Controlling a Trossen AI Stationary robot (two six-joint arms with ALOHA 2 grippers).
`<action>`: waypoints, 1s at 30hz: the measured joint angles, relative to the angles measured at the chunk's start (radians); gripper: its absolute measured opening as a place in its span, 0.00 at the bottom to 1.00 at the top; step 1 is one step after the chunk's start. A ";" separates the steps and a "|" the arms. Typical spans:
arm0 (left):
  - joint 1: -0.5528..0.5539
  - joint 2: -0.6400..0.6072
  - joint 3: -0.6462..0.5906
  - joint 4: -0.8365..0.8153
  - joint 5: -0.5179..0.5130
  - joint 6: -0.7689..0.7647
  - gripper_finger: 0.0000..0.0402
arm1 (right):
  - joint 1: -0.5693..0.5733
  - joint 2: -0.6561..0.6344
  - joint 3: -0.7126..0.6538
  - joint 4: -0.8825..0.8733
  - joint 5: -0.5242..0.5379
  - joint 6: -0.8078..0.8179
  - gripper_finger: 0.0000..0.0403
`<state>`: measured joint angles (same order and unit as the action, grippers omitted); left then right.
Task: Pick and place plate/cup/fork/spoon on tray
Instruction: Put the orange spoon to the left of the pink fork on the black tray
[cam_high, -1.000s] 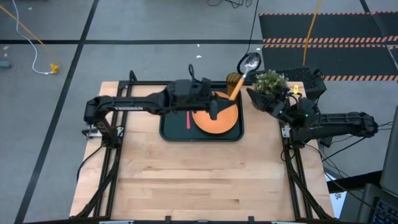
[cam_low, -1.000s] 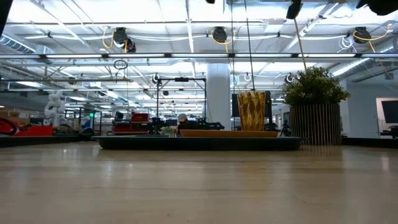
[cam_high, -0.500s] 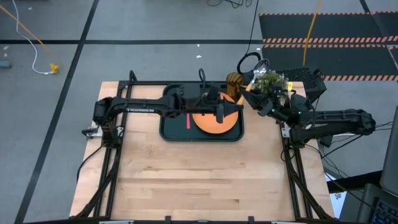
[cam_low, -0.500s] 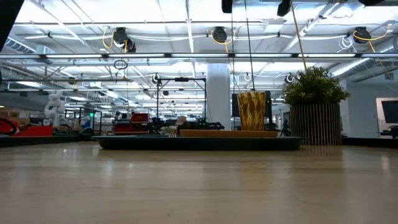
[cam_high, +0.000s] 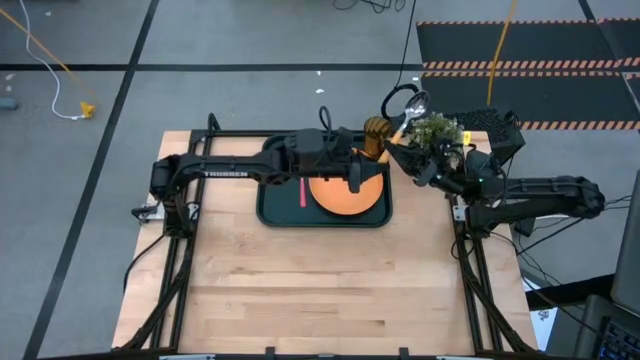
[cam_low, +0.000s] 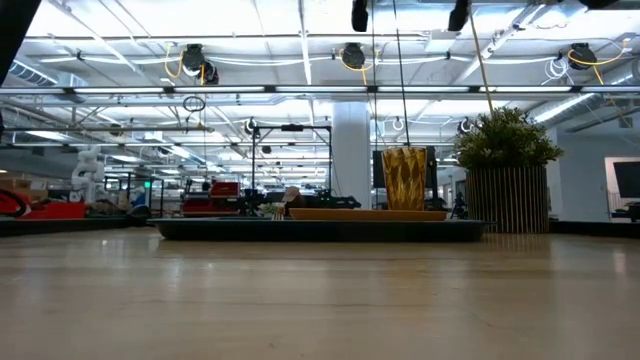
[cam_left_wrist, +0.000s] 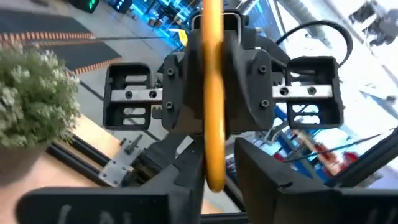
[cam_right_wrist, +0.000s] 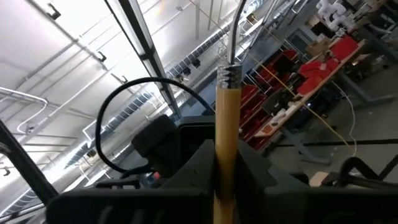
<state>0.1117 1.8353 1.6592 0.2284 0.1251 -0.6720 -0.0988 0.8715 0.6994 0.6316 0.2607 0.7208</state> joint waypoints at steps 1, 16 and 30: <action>-0.004 -0.007 0.000 -0.003 -0.016 0.028 0.25 | -0.005 -0.007 0.000 -0.009 -0.003 0.000 0.06; -0.025 -0.221 0.003 -0.238 -0.413 0.288 0.56 | -0.112 -0.110 -0.002 -0.361 0.028 0.003 0.04; -0.048 -0.143 0.002 -0.239 -0.526 0.357 0.56 | -0.112 -0.012 -0.002 -0.393 -0.079 -0.017 0.04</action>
<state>0.0637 1.6924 1.6611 -0.0106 -0.4012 -0.3154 -0.2104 0.8593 0.6971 0.2390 0.1816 0.7036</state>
